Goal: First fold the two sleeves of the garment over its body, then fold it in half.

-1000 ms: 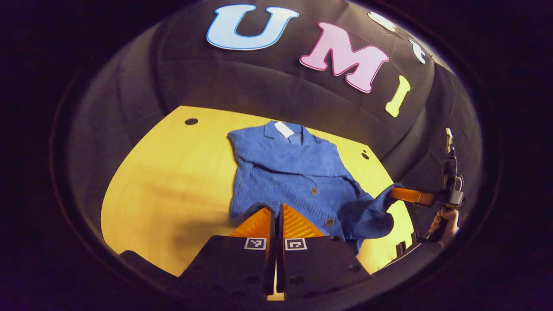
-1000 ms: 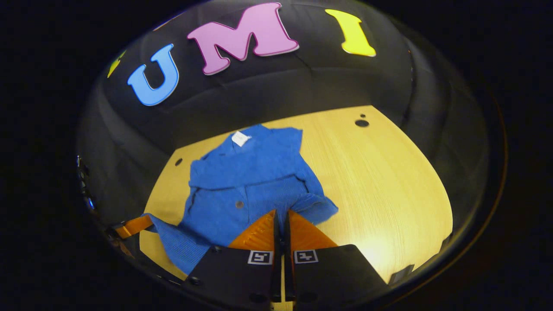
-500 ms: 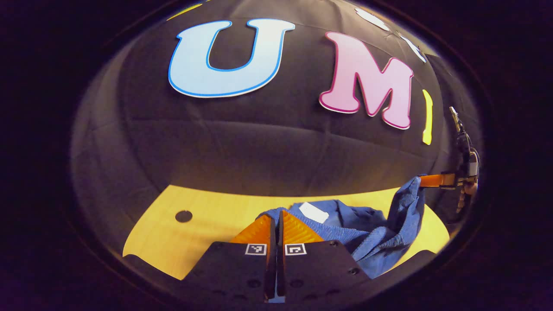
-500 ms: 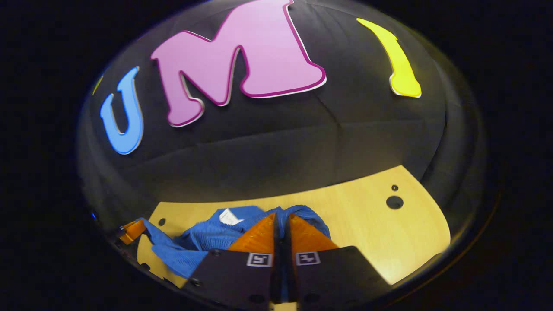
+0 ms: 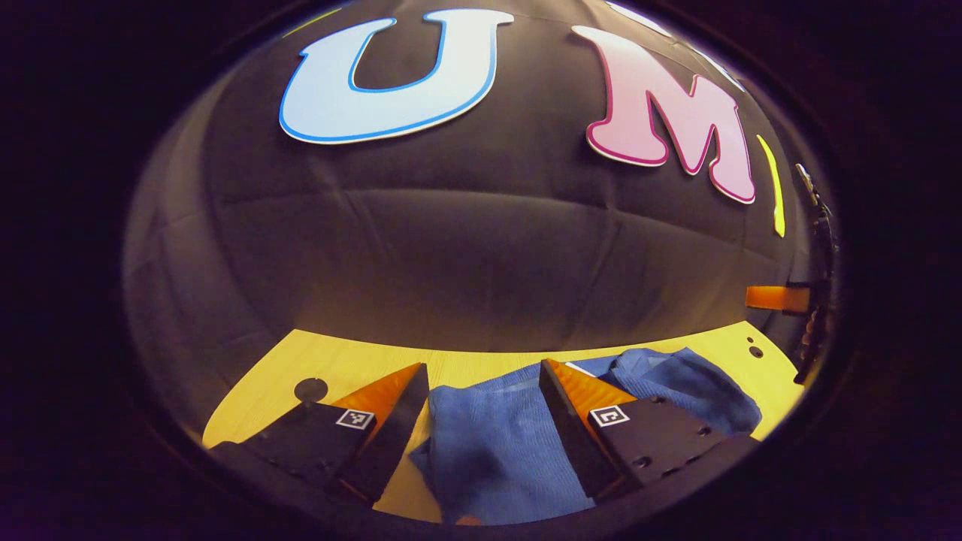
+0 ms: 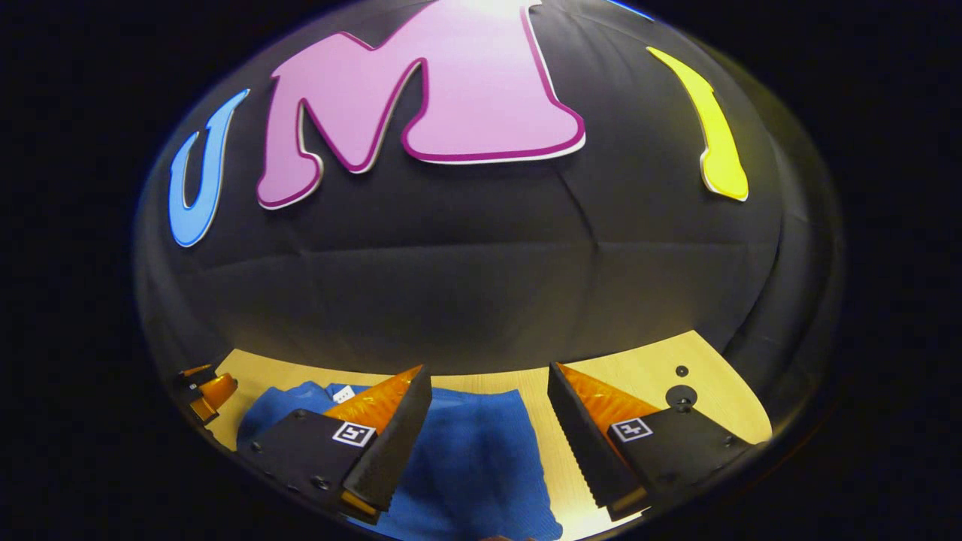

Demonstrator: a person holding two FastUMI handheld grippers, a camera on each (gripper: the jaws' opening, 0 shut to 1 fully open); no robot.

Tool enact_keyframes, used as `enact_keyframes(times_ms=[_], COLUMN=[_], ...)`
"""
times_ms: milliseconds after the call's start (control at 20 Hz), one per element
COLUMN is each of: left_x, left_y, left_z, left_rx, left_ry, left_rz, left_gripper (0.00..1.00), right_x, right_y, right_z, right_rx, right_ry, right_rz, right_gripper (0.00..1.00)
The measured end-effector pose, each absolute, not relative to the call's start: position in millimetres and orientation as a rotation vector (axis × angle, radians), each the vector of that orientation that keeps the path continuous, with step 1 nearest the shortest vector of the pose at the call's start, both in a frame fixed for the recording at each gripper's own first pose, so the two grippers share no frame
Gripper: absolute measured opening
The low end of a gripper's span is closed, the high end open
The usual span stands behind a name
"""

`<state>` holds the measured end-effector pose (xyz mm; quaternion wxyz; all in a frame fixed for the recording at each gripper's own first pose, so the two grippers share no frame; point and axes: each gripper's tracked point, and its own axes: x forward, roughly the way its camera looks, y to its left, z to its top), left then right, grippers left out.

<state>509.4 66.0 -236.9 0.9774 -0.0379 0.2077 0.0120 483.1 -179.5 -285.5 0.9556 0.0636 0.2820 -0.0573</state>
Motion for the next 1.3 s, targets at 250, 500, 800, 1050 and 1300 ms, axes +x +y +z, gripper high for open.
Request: enact_keyframes(times_ms=[250,500,800,1050,1300], left_x=[440,347,202,98,52], left_y=[49,49,28,-7,-27], left_z=[-156,-82,-59,-49,-62], left_rx=[-0.118,-0.103,-0.02,-0.044,-0.061], left_ry=[0.313,0.149,0.143,0.09,0.128], left_rz=[-0.012,-0.004,-0.041,-0.115,-0.116], left_gripper=[0.87,0.86,0.84,0.85,0.84], right_x=[419,320,195,110,67], right_y=[-147,-101,-52,-24,-25], right_z=[-228,-128,8,23,11], right_rx=[0.077,0.036,-0.004,-0.034,0.051], right_ry=[0.53,0.397,0.123,0.128,0.181], right_rz=[-0.1,-0.052,-0.04,0.02,0.019], right_gripper=[0.98,0.98,0.96,0.85,0.9])
